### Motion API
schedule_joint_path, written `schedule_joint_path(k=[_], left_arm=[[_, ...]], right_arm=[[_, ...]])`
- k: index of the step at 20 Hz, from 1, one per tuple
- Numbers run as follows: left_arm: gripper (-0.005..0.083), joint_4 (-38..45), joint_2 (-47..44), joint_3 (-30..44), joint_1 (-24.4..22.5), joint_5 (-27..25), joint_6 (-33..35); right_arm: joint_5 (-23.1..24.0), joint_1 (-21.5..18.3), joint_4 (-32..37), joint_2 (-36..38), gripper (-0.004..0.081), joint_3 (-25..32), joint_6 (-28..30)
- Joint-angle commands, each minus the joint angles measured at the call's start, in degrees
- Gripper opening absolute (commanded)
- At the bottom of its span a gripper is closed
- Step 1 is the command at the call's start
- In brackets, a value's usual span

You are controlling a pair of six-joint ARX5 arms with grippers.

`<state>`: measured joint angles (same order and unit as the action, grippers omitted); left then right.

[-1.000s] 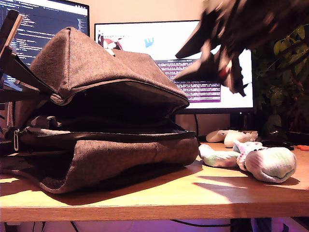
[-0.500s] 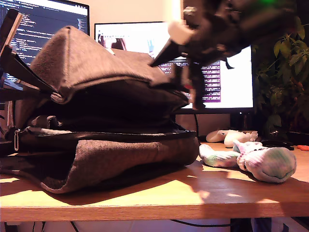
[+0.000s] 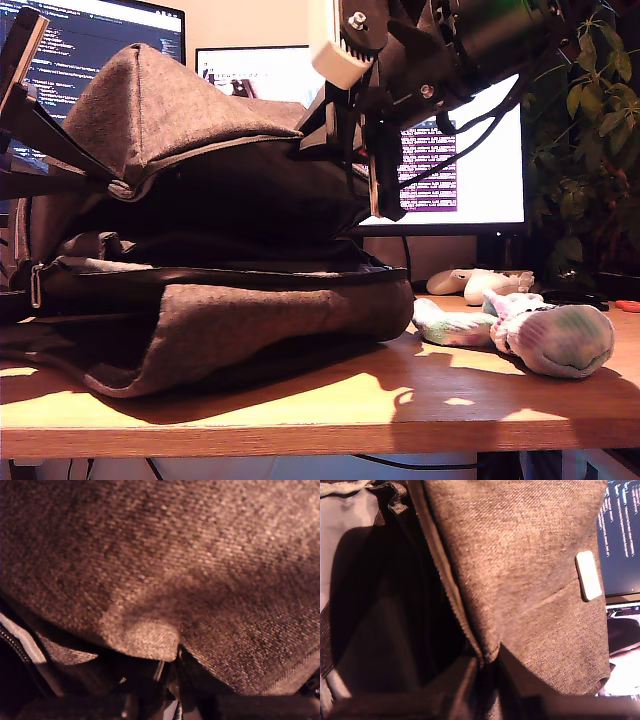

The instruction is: Pack the pair of socks inside the grey Google backpack

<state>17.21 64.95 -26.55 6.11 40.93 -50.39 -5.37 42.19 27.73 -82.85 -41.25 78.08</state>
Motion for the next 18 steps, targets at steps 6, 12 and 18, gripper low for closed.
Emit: schedule_joint_path(k=[6,12,18], left_arm=[[0.0098,-6.3,-1.4,-2.2,0.0,3.4,7.1],[0.0243,-15.3,-2.3,-2.6,0.0,-0.4,12.1],[0.0252,-29.9,-5.6,-7.4,-0.4,-7.1,19.4]], right_arm=[[0.0,0.7,-0.2,-0.1,-0.0011,-0.6,0.0],[0.0,0.7,-1.2,-0.1,-0.0011,-0.6,0.0],[0.0,0.6,-1.4,-0.1,-0.0011,-0.6,0.0]])
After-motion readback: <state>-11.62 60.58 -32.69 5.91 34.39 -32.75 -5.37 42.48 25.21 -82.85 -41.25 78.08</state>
